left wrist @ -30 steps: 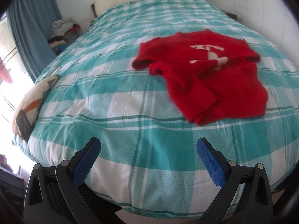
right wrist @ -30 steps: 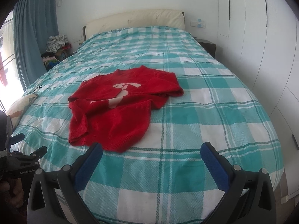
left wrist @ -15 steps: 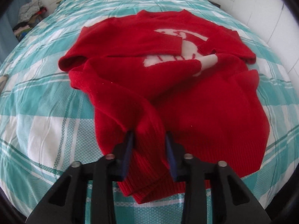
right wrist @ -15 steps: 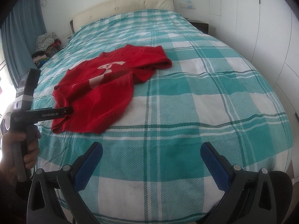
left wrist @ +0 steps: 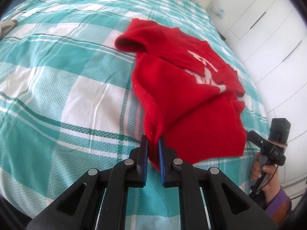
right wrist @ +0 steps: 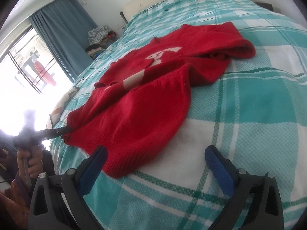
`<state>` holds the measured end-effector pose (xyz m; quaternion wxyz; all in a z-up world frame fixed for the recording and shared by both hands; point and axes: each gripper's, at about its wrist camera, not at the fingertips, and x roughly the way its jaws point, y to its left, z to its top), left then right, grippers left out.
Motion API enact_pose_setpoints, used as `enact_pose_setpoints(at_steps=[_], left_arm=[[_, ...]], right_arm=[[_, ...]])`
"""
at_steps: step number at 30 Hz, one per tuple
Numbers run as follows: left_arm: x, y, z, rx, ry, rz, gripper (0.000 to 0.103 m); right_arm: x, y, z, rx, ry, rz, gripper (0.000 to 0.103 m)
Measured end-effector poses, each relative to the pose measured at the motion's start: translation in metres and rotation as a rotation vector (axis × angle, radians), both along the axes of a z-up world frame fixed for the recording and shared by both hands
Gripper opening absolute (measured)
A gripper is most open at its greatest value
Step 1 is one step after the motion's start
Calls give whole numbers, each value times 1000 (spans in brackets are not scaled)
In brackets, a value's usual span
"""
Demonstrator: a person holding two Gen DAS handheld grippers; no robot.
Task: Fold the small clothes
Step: 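Grasp the sweater hem with both grippers and pull it straight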
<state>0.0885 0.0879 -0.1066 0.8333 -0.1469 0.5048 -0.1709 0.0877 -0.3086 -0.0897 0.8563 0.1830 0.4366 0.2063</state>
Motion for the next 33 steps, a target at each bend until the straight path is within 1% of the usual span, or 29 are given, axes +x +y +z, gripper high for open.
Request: enact_pose_setpoints(at_steps=[1,2,4,5,6,7,8,9,10,11,13,17,20,23,24,26,29,30,32,33], left_arm=[[-1,2,-1,-14,1,2,9],[3,2,-2,-22,2,5,9],[2,2,-2,-25,2,5,9],[6,3,-2,-30,2,5,9],[5,4,-1,-33,1,5,9],[7,6,-1,-34,-1,6,9],[6,8,-1,-38,-3,6,9],[6,8,-1,-44,-3,7,9],[7,9,-1,-49,0,9,9],[8,10,-1,-56,5,11,9],[6,12,0,-73,10,15,8],[-13,19,11,-101,3,-3,8],[-29,20,18,-110,12,-32,7],[-38,10,14,-62,28,-68,6],[-39,6,10,-36,31,-77,6],[-37,1,-1,4,47,-87,6],[-32,3,-13,-1,73,-72,6],[-32,4,-14,-4,76,-69,6],[-31,5,-13,-12,66,-65,7],[-32,6,-12,-11,64,-62,9]], right_arm=[[8,1,-2,73,4,39,94],[15,2,-5,140,17,80,88],[20,10,-10,228,44,145,82],[19,15,-10,255,53,175,77],[16,18,-10,276,58,202,74],[12,20,-9,293,62,228,68],[3,24,-5,303,63,247,61],[-3,25,-3,298,68,257,57],[-7,27,-2,274,70,256,46],[-10,27,1,248,72,246,27],[-12,28,3,182,89,201,5],[-31,19,19,109,131,189,4],[-56,17,39,47,130,197,4],[-82,6,47,-1,147,143,4],[-85,3,45,-19,161,115,4],[-88,-4,36,-88,196,50,4],[-91,-10,15,-129,253,-11,4],[-91,-9,9,-150,256,-16,4],[-90,-3,4,-191,233,-20,4],[-91,0,5,-201,220,-23,4]])
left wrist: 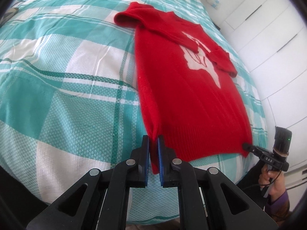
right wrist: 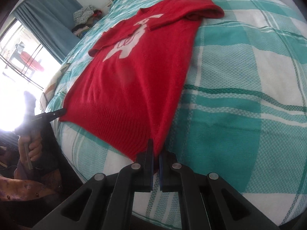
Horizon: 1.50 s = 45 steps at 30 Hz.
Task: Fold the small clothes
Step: 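Grasp the sweater hem with both grippers and pull it straight, then open both grippers and release the sweater hem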
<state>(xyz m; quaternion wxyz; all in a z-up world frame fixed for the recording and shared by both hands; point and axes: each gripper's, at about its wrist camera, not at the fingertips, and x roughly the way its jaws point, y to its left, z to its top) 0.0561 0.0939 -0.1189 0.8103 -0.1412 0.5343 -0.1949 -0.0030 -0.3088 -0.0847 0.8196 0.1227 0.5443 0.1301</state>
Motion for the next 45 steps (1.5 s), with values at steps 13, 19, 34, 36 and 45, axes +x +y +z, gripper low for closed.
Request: enact_pose_setpoints(at_steps=[13,19,34,36,45], left_arm=[[-3,-10,-1,46,-20,-29,8],[-12,-22,4,229,-53,-67,2],[-17,-22,-13,294,-67,-38,6],[-20,-21,-9,284,-81,-26,10],[-40,5,51,250,-202,98,74]], right_arm=[[-10,4,-2,37,-28,-27,16],[-18,10,7,-130,-10,-55,4],[-26,7,-12,-210,30,-133,3],[-27,8,-9,-217,19,-130,3],[-51,-4,35,-332,9,-127,48]])
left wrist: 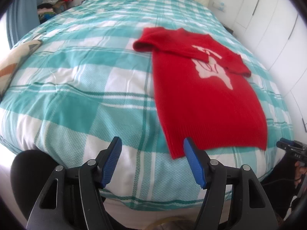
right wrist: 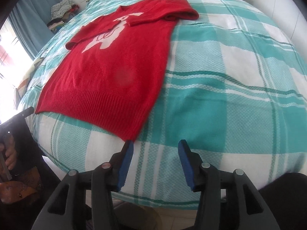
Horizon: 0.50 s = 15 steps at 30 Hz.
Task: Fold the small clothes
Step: 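Open both grippers and release the sweater hem, then grasp a sweater sleeve cuff with the right gripper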
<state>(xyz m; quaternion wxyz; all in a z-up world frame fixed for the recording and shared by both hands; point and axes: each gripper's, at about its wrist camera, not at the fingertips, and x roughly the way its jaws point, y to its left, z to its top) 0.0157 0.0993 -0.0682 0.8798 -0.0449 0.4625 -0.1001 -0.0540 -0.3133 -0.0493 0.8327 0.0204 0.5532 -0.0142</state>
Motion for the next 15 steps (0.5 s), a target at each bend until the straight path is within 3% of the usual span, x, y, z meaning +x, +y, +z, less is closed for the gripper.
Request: enact_pose_setpoints(at_steps=[3,5,7,9,11,15], left_arm=[[19,-3,28,-51,-107,35,90],[38,-12,38,-63,-166,59,90],[53,-23,38,-74,-238,78,90],[61,-32,26,-50,-296,96,90],[65,-37,5,-34,-303,95,90],[75,-34,-29,-39,-156,83,90]], right_arm=[[17,-7,46,-229,-128,17,51],[45,-4,72,-281,-224,58,56],[82,9,82,-276,-283,141,69],[122,27,75,-219,-286,243,71],[161,52,57,-174,-275,353,71],[220,88,9,-214,-233,456,70]])
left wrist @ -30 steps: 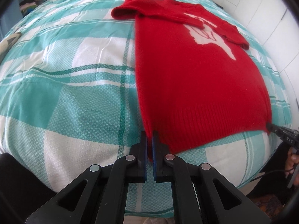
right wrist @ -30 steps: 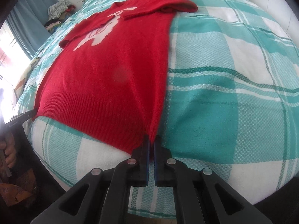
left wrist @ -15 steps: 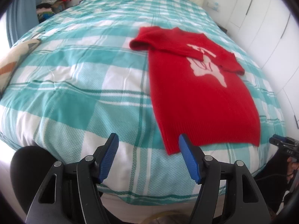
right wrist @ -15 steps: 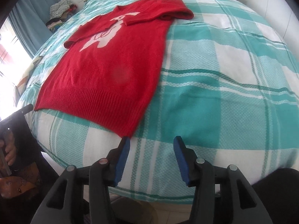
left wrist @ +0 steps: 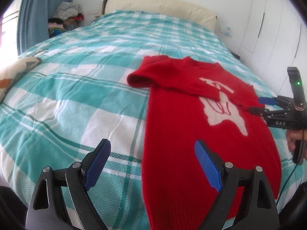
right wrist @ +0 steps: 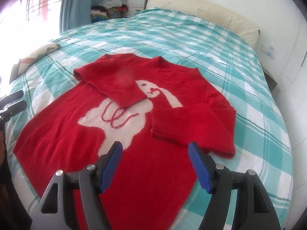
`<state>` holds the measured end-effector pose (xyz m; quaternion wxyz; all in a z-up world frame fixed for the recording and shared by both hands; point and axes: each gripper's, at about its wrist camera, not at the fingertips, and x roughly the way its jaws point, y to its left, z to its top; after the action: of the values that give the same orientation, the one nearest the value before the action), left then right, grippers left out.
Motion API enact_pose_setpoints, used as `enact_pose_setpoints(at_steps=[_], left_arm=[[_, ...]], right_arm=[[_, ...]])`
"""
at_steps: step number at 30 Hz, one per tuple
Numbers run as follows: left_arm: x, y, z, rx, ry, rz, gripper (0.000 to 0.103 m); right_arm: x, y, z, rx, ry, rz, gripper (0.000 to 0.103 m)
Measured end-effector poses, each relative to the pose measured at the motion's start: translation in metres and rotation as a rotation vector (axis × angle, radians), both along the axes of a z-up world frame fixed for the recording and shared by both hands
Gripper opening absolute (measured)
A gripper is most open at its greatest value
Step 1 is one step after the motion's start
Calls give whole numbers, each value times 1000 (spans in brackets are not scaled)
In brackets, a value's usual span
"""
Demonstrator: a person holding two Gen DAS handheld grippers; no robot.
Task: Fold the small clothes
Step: 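Grasp a sweater sleeve cuff with the right gripper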
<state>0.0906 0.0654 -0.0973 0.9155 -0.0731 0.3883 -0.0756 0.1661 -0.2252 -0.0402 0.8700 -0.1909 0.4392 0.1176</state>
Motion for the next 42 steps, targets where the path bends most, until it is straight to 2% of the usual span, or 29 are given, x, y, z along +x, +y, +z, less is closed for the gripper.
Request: enact_pose_setpoints(at_steps=[3,4,5,6,7,8,9,11,14,17,19,22,24,26,28,30,33,37,42], left_arm=[[3,7,0,-34,2,15,90],[5,8,0,-30,0,26,90],[6,10,-1,-28,4,38,90],[8,13,-2,-33,11,49,90],[9,16,-4,-44,20,60,90],[10,20,-5,-58,30,70,90],[11,25,-6,-76,38,80,90],[13,33,-8,-116,53,101,90],[16,45,-11,-167,68,141,90],[18,53,-15,-194,81,178,90],[18,55,-16,-202,83,189,90],[17,55,-17,-195,71,194,90],[16,54,-17,-180,61,193,90],[16,53,-19,-158,61,194,90],[17,52,-22,-151,72,191,90],[17,51,-23,-145,76,192,90],[17,50,-25,-126,75,194,90],[18,48,-27,-113,86,191,90],[18,48,-28,-102,89,189,90]], right_arm=[[32,5,-33,-35,8,-4,67],[42,2,-45,-32,22,-26,62],[51,-5,-55,-10,49,-57,51],[57,-15,-59,40,63,-95,44],[59,-25,-55,91,52,-134,23],[57,-37,-48,134,33,-174,8],[54,-51,-37,204,15,-201,7],[42,-84,-11,267,-59,-275,7],[15,-159,32,374,-163,-427,7],[-18,-235,61,403,-261,-588,7],[-43,-282,63,429,-297,-700,7],[-78,-332,50,498,-332,-840,7],[-99,-346,35,547,-347,-879,7],[-109,-361,20,598,-289,-939,7],[-118,-370,27,674,-346,-940,7],[-122,-371,33,626,-371,-951,7],[-128,-382,22,637,-319,-1035,7],[-127,-390,10,537,-248,-1127,7],[-130,-399,-4,521,-185,-1198,6]])
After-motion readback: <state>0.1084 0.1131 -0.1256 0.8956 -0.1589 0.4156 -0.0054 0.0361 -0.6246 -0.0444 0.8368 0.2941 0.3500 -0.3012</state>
